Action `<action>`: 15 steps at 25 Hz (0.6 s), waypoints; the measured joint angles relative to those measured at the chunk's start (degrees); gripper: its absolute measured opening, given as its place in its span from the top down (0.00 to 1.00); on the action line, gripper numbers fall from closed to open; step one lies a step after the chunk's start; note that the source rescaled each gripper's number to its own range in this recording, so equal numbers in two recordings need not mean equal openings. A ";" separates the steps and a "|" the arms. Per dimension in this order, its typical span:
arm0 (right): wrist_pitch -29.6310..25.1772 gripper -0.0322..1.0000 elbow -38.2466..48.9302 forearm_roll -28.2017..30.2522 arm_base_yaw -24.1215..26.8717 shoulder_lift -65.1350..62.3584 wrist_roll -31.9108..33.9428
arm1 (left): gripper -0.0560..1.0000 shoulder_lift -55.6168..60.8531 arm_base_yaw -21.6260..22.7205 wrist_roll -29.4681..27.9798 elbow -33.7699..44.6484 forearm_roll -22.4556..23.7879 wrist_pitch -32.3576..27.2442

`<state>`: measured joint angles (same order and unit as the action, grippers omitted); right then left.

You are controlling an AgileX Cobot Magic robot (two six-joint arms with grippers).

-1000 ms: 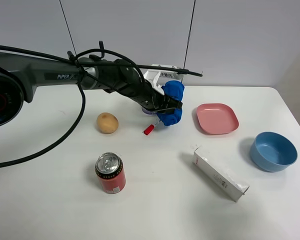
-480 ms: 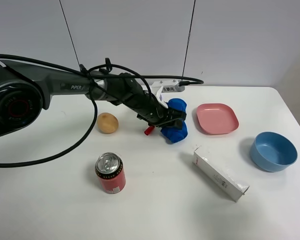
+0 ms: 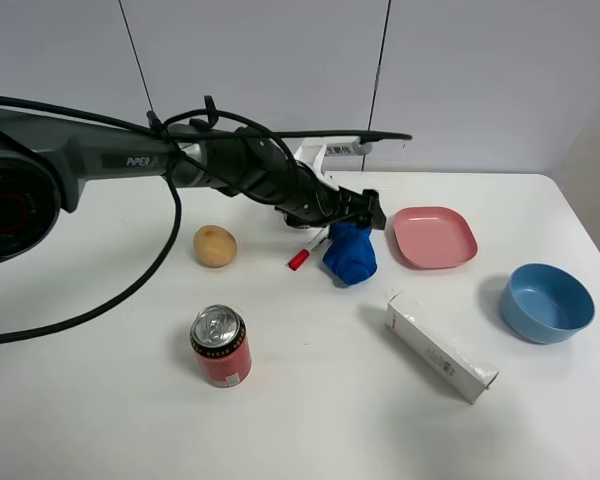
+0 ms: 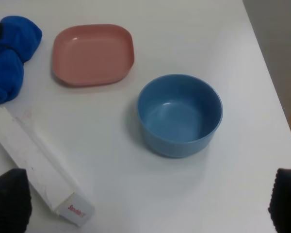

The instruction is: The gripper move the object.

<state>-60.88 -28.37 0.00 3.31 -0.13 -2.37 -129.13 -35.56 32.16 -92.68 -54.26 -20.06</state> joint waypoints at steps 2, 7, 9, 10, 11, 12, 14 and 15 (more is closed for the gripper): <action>0.00 0.00 0.00 0.00 0.00 0.00 0.00 | 0.01 2.94 0.00 0.01 0.00 0.00 0.60; 0.00 0.00 0.00 0.00 0.00 0.00 0.00 | 0.01 11.73 0.77 1.47 0.00 1.94 3.43; 0.00 0.00 0.00 0.00 0.00 0.00 0.00 | 0.00 15.83 1.91 2.94 0.00 6.23 3.56; 0.00 0.00 0.00 0.00 0.00 0.00 0.00 | 0.00 17.86 2.72 3.32 0.00 8.71 3.50; 0.00 0.00 0.00 0.00 0.00 0.00 0.00 | 0.00 19.46 3.44 3.54 0.00 12.00 3.26; 0.00 0.00 0.00 0.00 0.00 0.00 0.00 | 0.00 21.42 4.36 3.66 0.00 15.54 2.73; 0.00 0.00 0.00 0.00 0.00 0.00 0.00 | 0.00 24.89 6.49 3.61 0.00 22.35 0.26; 0.00 0.00 0.00 0.00 0.00 0.00 0.00 | 0.00 26.79 7.40 3.20 0.00 26.03 -1.26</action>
<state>-60.88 -28.37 0.00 3.31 -0.13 -2.37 -102.35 -28.17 35.37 -92.68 -28.23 -21.32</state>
